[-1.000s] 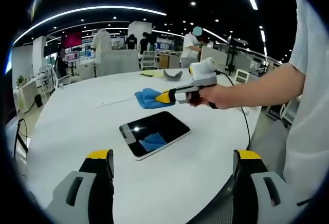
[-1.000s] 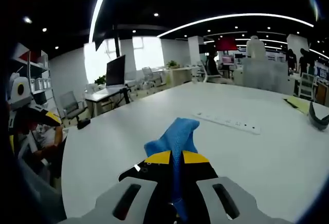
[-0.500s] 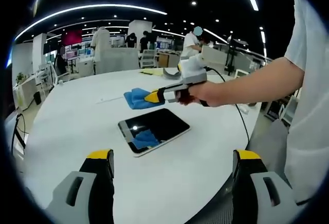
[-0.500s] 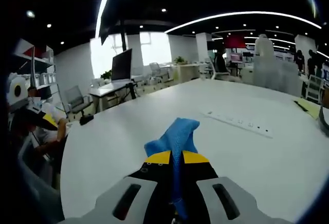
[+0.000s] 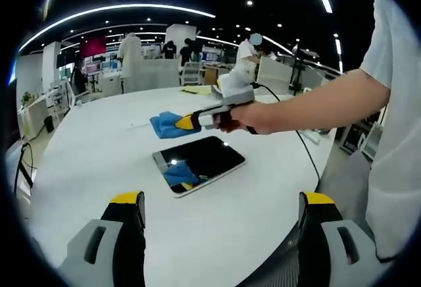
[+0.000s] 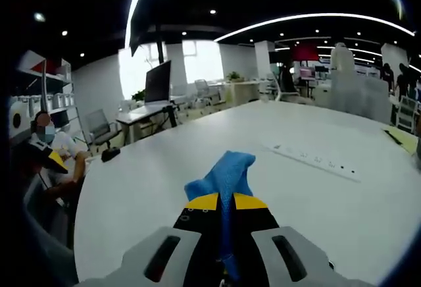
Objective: Wipe the mirror surface with the cleaning cloth until all visible marks leave the cleaned area.
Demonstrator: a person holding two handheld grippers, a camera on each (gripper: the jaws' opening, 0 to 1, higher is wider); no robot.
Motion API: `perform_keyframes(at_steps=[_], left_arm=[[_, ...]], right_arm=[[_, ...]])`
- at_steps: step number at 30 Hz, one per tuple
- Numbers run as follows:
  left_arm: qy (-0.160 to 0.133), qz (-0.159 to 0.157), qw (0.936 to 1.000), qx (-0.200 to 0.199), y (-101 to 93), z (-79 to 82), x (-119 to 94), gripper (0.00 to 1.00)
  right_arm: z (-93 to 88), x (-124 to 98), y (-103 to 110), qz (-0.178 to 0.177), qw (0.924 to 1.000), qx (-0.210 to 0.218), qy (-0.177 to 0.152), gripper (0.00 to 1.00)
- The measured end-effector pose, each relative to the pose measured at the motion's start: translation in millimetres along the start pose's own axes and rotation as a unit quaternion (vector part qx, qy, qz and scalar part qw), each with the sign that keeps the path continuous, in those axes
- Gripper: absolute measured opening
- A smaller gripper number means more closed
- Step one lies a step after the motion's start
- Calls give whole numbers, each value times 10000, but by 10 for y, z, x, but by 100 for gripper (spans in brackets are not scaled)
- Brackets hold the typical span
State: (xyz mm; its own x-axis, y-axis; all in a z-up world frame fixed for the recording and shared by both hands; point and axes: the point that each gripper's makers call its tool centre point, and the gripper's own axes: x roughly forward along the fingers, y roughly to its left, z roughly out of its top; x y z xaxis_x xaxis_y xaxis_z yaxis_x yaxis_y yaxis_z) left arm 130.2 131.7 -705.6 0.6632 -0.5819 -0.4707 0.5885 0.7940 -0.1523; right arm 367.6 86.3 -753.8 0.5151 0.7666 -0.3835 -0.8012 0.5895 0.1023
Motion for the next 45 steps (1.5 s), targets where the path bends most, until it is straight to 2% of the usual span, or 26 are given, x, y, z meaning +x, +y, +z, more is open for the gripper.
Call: perform_keyframes(at_steps=[11, 22, 38, 43, 45], left_arm=[[42, -49, 10000, -43, 21, -46, 44, 98], [49, -106, 9999, -103, 38, -59, 95, 97], [103, -136, 9997, -180, 80, -115, 106, 97], [-75, -139, 9988, -454, 139, -59, 110, 97], [26, -113, 9996, -257, 152, -93, 135, 97]], right_arm=[[61, 82, -34, 20, 10000, -12, -21, 1], [31, 328, -30, 154, 9999, 2, 59, 1], [-249, 651, 34, 289, 9989, 19, 363, 1], [-328, 705, 41, 299, 9986, 68, 441, 1], [-332, 716, 46, 321, 9985, 62, 442, 1]])
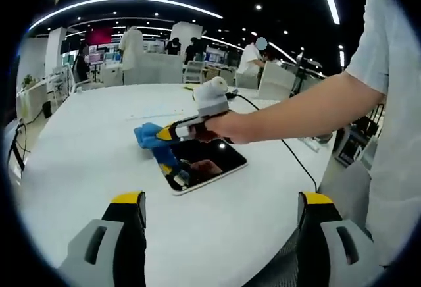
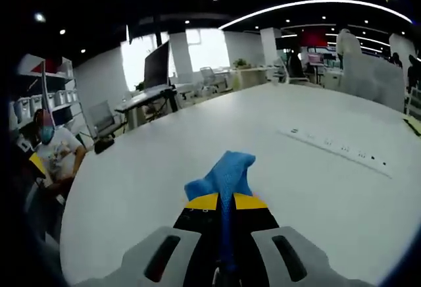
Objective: Wipe the mirror surface with the cleaning cloth until all visible marks leave the cleaned area.
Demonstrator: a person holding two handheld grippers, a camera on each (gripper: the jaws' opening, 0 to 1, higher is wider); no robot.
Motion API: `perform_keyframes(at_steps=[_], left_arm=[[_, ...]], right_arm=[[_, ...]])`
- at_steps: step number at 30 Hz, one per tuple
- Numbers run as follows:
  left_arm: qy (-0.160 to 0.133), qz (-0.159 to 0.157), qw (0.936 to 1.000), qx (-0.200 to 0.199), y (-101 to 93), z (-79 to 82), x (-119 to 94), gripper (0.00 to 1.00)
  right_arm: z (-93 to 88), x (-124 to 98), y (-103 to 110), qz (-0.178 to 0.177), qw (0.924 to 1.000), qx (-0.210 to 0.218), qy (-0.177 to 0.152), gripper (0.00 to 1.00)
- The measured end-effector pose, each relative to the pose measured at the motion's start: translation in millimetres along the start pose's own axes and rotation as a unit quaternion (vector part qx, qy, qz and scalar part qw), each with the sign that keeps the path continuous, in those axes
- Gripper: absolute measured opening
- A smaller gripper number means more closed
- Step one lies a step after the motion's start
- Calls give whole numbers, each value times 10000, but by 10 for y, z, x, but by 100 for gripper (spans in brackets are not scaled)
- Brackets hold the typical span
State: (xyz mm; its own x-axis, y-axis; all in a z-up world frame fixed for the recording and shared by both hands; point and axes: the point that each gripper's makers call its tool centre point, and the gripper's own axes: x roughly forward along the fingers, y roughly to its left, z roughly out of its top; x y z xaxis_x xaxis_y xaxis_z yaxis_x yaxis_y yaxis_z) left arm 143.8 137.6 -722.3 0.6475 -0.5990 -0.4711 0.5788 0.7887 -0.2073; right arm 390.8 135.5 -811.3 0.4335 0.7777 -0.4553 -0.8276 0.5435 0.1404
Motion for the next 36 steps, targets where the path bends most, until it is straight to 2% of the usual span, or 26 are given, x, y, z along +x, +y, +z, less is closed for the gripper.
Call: perform_keyframes(at_steps=[6, 13, 18, 22, 23, 28, 36], left_arm=[[-30, -26, 10000, -48, 3, 18, 30, 96], [73, -68, 9999, 28, -10, -28, 65, 96], [22, -82, 9999, -87, 23, -5, 69, 95], [111, -55, 9999, 14, 32, -33, 72, 95], [102, -68, 9999, -7, 24, -29, 69, 95], [39, -110, 9999, -14, -17, 43, 60, 95], [112, -176, 9998, 68, -96, 12, 103, 94]], right_arm=[[-69, 57, -79, -14, 10000, 4, 55, 1], [-122, 122, -117, -20, 9999, 107, 50, 1], [-274, 196, -73, 57, 9999, -11, 160, 1], [-256, 184, -85, 58, 10000, -41, -21, 1], [-255, 188, -85, 32, 9998, -190, -28, 1], [-256, 186, -81, 37, 9995, -311, -74, 1], [-251, 176, -59, 82, 9992, -388, -58, 1]])
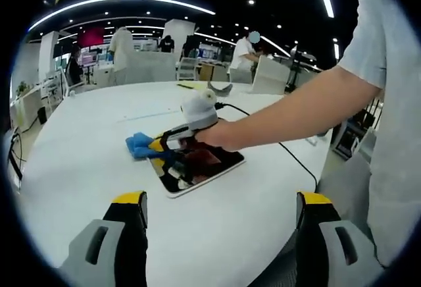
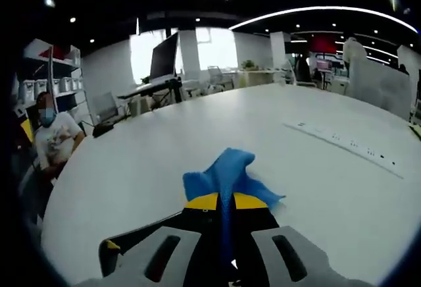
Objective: Wipe the mirror surface with the cleaning cloth until all visible marks leave the cleaned area.
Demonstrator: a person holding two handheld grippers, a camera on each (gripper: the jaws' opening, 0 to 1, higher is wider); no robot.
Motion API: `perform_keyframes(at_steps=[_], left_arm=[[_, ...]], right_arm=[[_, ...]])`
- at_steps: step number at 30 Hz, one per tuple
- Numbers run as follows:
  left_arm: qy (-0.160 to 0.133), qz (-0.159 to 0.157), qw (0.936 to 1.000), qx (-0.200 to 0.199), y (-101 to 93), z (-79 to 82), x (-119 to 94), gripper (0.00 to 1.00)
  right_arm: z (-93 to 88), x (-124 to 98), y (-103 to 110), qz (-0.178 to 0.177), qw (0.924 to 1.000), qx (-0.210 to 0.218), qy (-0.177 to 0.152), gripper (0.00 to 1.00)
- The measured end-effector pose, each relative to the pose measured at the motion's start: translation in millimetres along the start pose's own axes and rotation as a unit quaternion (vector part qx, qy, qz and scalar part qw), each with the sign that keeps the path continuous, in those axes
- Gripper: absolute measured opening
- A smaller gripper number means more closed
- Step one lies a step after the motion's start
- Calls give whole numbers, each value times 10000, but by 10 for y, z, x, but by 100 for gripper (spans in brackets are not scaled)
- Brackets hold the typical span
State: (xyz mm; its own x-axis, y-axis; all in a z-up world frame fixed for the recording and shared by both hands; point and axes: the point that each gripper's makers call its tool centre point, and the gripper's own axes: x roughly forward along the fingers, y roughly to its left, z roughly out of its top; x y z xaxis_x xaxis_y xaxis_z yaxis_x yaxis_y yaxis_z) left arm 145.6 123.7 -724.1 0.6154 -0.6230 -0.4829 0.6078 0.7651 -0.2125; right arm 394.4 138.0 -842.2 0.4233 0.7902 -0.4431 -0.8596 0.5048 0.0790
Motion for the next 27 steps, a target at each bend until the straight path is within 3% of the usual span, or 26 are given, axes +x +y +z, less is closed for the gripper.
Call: perform_keyframes(at_steps=[6, 8, 13, 27], left_arm=[[-20, -14, 10000, 55, -80, 63, -52, 94], [-71, -83, 9999, -130, -103, 91, -36, 94], [-117, -99, 9999, 11, -158, 172, 4, 94], [-76, -149, 9998, 118, -178, 202, 62, 94]], right_arm=[[-14, -51, -14, -42, 10000, -33, 20, 1], [-23, -77, -25, -54, 10000, -19, 9, 1], [-38, -100, -52, -83, 9999, -64, 4, 1], [-57, -178, -89, -156, 9999, -40, 27, 1]])
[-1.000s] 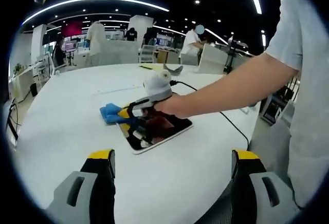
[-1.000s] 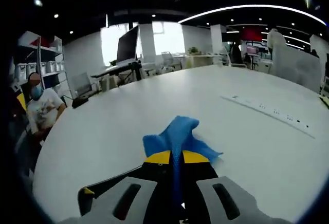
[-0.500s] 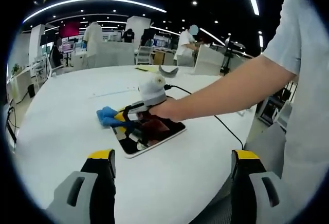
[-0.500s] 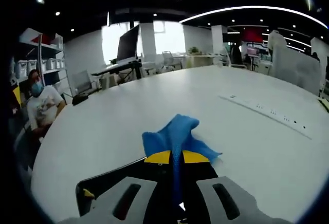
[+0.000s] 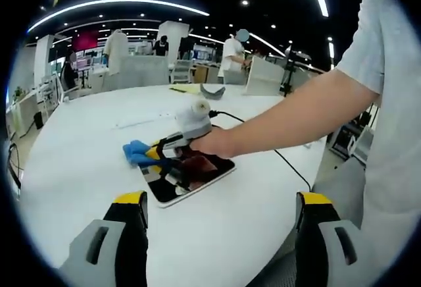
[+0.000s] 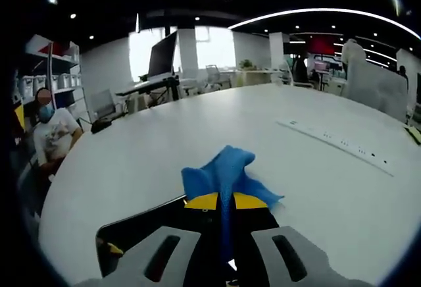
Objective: Wipe the mirror surface with the cleaning cloth until all visible marks leave the cleaned area.
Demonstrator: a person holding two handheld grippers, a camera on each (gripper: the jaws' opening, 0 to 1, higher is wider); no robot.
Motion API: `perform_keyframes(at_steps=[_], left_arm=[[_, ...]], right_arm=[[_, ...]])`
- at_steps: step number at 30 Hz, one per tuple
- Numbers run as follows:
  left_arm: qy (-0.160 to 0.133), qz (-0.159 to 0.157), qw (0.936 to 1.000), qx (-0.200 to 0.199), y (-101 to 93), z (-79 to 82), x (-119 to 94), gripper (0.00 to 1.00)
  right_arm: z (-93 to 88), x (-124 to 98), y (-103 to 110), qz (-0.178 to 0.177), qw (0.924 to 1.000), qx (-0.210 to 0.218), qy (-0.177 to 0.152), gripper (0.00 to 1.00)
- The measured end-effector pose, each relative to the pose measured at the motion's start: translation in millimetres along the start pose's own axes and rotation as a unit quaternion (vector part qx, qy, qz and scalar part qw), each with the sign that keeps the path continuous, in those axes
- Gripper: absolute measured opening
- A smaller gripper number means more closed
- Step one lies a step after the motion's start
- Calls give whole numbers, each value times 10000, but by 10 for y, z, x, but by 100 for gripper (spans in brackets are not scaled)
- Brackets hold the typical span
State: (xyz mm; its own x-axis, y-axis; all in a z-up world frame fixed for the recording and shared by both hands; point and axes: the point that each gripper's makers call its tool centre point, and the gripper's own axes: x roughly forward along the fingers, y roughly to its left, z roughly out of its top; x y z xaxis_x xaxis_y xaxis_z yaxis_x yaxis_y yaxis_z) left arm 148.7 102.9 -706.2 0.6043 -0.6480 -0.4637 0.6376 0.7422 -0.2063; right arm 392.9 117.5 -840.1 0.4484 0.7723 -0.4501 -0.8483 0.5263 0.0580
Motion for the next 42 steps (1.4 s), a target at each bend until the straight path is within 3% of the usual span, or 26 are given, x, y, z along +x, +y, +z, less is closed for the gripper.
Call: perform_keyframes(at_steps=[42], left_arm=[[52, -278, 9992, 274, -145, 44, 56, 94]], right_arm=[[-207, -421, -214, -463, 9989, 68, 39, 1]])
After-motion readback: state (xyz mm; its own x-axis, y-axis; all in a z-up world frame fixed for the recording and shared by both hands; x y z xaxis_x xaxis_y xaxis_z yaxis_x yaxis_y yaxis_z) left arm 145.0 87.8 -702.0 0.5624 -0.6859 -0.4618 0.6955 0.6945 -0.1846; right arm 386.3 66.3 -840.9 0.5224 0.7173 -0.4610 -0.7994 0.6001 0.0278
